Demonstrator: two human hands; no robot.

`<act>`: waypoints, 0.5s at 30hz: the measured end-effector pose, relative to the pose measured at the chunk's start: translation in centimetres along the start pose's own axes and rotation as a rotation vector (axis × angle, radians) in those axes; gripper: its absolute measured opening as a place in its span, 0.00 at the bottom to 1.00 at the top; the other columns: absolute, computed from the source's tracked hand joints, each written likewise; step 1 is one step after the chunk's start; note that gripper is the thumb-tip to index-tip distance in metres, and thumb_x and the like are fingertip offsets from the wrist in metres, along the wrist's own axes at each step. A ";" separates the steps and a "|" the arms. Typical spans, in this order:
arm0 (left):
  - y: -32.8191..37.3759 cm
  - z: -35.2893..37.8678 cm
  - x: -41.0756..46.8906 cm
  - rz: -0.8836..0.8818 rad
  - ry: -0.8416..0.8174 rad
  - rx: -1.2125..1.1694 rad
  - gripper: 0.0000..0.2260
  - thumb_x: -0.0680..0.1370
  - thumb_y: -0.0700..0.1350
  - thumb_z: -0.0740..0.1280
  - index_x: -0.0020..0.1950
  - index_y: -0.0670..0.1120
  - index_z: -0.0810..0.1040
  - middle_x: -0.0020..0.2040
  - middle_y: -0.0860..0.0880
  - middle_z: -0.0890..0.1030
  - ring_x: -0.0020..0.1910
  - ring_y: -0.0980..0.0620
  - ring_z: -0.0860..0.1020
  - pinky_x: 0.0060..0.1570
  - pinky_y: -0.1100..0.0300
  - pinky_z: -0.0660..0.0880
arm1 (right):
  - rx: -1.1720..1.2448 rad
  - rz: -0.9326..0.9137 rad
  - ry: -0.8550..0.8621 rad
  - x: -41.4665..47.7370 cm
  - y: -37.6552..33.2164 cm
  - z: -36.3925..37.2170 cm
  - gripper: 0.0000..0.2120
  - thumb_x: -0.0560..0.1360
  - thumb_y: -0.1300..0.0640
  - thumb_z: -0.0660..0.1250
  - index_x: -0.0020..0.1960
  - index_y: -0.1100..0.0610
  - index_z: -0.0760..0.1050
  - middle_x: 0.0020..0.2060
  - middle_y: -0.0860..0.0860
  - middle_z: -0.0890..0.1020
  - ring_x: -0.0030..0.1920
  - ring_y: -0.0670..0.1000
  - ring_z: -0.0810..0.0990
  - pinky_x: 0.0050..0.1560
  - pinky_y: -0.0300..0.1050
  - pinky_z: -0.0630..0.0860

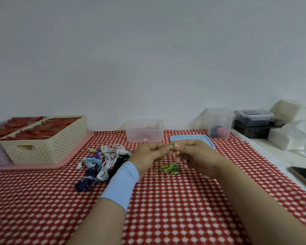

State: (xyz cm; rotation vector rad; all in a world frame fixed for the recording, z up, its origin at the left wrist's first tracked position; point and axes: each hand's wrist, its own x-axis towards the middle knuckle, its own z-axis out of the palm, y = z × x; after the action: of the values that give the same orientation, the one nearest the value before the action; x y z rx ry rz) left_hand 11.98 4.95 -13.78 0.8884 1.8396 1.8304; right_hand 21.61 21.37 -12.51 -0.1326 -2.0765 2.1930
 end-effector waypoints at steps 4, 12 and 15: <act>-0.1 0.0 -0.1 -0.028 -0.052 -0.024 0.10 0.71 0.47 0.73 0.50 0.48 0.86 0.49 0.44 0.86 0.52 0.50 0.83 0.66 0.48 0.74 | -0.039 -0.007 0.015 0.1 0.2 -0.1 0.16 0.69 0.53 0.73 0.53 0.62 0.84 0.44 0.56 0.85 0.34 0.47 0.80 0.28 0.38 0.72; 0.1 0.5 -0.1 -0.056 -0.078 -0.049 0.06 0.77 0.41 0.69 0.50 0.46 0.85 0.44 0.48 0.86 0.49 0.53 0.82 0.58 0.56 0.76 | -0.049 0.002 -0.008 -0.2 -0.2 -0.8 0.14 0.69 0.53 0.73 0.51 0.60 0.85 0.45 0.57 0.85 0.36 0.48 0.80 0.28 0.37 0.71; 0.1 0.5 -0.1 -0.056 -0.060 -0.009 0.05 0.78 0.40 0.69 0.50 0.46 0.84 0.42 0.49 0.85 0.45 0.52 0.80 0.51 0.60 0.76 | -0.117 0.003 0.030 -0.2 -0.4 -0.7 0.12 0.69 0.52 0.74 0.49 0.58 0.86 0.44 0.57 0.86 0.34 0.48 0.80 0.29 0.38 0.69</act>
State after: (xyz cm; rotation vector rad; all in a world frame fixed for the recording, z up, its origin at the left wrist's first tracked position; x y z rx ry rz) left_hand 12.41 5.19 -13.69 0.8698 1.8003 1.7576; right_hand 21.90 22.02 -12.19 -0.1784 -2.1887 2.0580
